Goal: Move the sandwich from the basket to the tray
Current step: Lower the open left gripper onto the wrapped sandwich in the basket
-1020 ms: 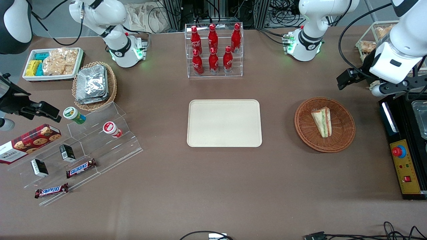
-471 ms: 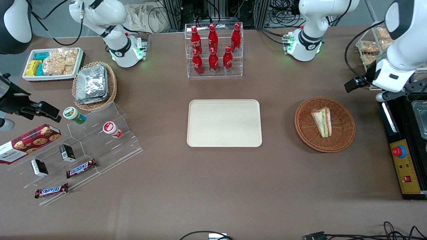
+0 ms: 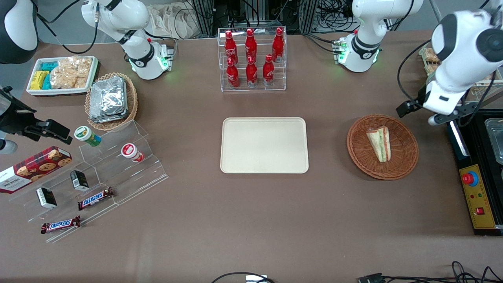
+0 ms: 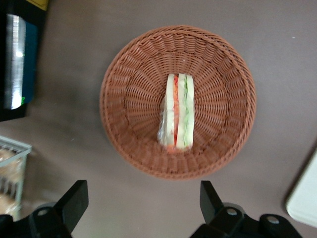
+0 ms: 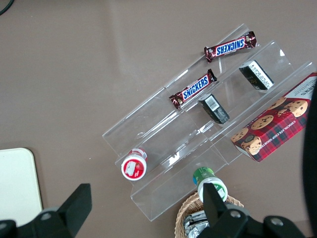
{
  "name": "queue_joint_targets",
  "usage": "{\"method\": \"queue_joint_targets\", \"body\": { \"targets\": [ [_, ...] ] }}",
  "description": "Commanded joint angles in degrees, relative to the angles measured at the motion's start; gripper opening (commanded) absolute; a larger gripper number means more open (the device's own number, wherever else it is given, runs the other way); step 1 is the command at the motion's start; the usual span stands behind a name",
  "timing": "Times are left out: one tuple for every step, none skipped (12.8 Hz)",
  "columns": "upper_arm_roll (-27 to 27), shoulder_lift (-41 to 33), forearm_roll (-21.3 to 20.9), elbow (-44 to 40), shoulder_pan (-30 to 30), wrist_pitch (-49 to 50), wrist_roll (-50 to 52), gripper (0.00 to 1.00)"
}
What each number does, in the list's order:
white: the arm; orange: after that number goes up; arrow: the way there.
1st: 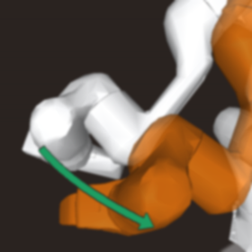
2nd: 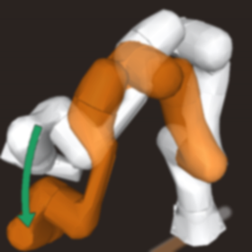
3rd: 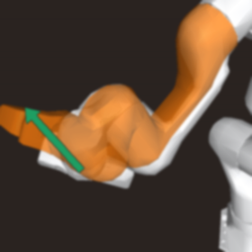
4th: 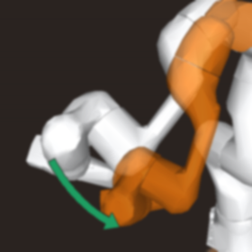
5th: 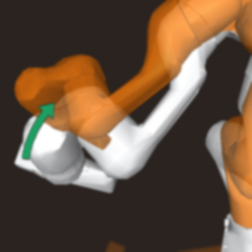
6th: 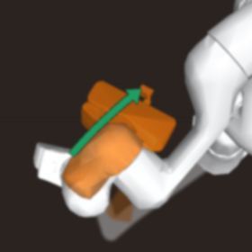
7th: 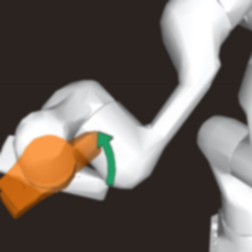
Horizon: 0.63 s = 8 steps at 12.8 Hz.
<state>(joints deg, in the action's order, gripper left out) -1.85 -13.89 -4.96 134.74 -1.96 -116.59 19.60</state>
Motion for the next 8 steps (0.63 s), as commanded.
{"method": "queue_joint_targets", "body": {
  "targets": [
    [0.1,5.2,-0.6,4.2,0.2,-10.1,0.7,1.00],
    [0.1,7.7,-0.6,4.3,0.2,-12.8,0.7,1.00],
    [0.1,10.4,-0.6,4.4,0.2,-15.9,0.7,1.00],
    [0.1,13.2,-0.6,4.4,0.2,-19.0,0.7,1.00],
    [0.2,15.6,-0.5,4.7,0.2,-22.0,0.7,1.00],
    [0.4,17.4,-0.5,5.5,0.2,-25.2,0.7,1.00],
    [0.4,19.0,-0.4,6.0,0.3,-27.3,1.0,1.00],
    [0.4,20.2,-0.3,6.0,0.3,-27.8,1.6,1.00]
  ]
}}
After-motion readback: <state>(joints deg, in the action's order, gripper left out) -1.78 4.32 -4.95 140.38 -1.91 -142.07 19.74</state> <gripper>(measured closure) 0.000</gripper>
